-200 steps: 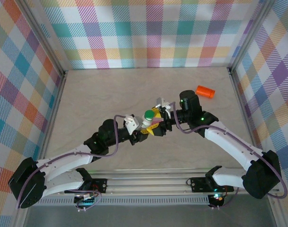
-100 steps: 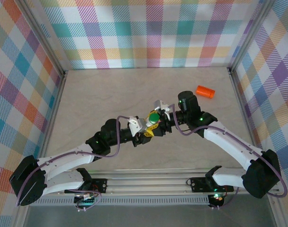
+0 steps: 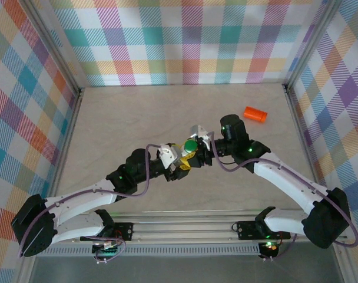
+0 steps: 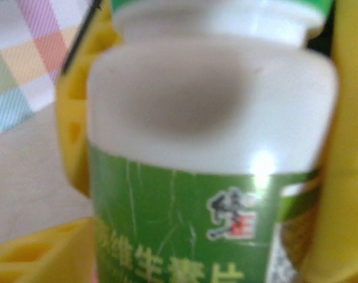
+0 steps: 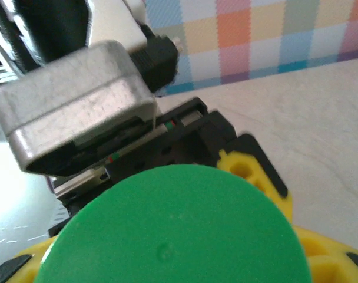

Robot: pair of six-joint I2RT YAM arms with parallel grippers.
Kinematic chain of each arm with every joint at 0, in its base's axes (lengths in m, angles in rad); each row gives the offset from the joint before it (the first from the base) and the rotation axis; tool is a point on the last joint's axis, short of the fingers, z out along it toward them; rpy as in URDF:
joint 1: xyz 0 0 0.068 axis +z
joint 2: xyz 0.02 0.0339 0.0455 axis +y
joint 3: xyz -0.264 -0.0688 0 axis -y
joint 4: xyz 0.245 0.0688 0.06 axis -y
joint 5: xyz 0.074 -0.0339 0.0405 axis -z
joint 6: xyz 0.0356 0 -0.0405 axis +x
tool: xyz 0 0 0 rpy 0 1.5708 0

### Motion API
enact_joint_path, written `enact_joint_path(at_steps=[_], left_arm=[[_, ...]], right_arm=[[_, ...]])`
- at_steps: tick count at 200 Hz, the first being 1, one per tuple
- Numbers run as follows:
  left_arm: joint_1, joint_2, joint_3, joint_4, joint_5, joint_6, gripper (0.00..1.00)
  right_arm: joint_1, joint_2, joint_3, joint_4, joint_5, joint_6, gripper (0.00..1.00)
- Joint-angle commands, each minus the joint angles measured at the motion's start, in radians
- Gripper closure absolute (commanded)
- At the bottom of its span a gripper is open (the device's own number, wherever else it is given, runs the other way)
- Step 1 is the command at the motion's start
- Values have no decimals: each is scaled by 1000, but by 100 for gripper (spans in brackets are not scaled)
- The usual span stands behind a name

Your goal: Sort the pills into containers

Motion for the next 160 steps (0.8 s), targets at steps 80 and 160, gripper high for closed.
enact_joint_path(at_steps=[80, 160], left_arm=[[-3, -334, -207, 61, -523, -50, 0], [201, -549, -240, -269, -889, -645, 0]], right_arm=[[-9, 57, 83, -53, 765, 39, 81], [105, 199, -19, 3, 446, -132, 79]])
